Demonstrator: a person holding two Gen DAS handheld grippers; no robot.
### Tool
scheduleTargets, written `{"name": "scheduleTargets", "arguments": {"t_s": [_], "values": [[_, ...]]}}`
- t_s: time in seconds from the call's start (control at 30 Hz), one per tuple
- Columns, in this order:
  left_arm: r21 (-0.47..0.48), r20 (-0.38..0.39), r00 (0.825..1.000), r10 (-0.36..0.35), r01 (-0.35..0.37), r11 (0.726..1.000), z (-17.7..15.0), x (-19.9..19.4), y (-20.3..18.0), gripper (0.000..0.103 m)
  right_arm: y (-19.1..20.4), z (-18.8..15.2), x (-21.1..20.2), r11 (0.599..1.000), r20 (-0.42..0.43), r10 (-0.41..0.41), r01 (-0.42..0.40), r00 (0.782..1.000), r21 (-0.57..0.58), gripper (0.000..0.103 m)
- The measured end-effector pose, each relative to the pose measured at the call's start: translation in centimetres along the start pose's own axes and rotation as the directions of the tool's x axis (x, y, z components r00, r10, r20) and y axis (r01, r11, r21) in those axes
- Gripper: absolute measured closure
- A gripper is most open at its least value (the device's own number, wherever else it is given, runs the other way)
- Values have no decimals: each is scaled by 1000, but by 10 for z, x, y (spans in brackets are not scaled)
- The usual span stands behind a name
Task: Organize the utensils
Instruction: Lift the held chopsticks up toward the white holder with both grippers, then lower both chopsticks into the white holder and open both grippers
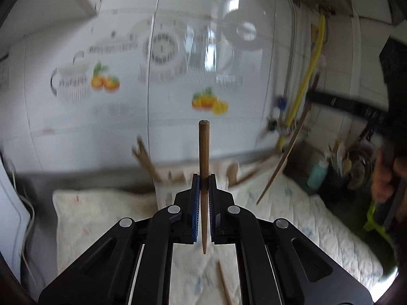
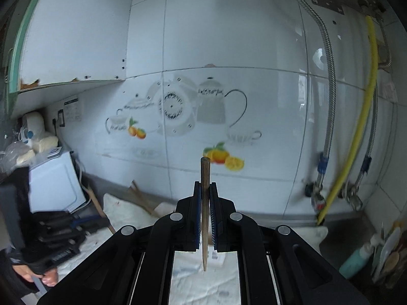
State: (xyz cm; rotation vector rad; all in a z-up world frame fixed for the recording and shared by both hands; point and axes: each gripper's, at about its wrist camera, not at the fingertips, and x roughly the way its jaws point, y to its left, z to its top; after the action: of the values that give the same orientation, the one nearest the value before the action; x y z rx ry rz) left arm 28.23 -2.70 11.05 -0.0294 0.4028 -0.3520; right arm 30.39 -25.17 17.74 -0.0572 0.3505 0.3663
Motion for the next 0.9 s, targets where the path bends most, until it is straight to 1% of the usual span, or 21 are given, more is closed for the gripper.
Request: {"name": "scheduleTargets", "arguments": {"t_s": [0.1,0.17,0.27,0.4,0.43,0.6,0.7,0.8,0.83,0.9], "values": [[7,67,998,20,-20,1000,29,2,1,98,1,9,19,1000,12,-23,23,1000,-16,97],[9,106,994,40,-41,999,46,7,2,98,0,12,30,1000,17,-24,24,1000,-12,97],[-5,138,988,71,-71,997,62,20,9,98,-2,14,47,999,19,-34,34,999,-6,97],[-20,156,982,106,-104,994,70,43,19,98,-5,13,66,999,18,-41,41,999,-4,97],[-27,155,981,113,-111,993,69,48,22,98,-6,12,71,999,15,-41,41,999,-6,97],[-52,96,987,127,-122,991,58,79,34,98,-7,2,90,1000,-14,-27,27,1000,-1,97],[-58,58,992,115,-112,992,49,92,39,98,-6,-9,100,1000,-37,-21,21,999,-5,97],[-35,33,993,113,-112,993,43,99,40,98,-5,-17,106,1000,-59,-20,20,998,-5,97],[-29,30,993,115,-115,993,42,100,40,95,-5,-20,108,1000,-70,-19,18,997,-7,96],[-29,34,994,106,-105,994,42,98,38,95,-5,-23,108,1000,-75,-24,23,997,-8,96]]}}
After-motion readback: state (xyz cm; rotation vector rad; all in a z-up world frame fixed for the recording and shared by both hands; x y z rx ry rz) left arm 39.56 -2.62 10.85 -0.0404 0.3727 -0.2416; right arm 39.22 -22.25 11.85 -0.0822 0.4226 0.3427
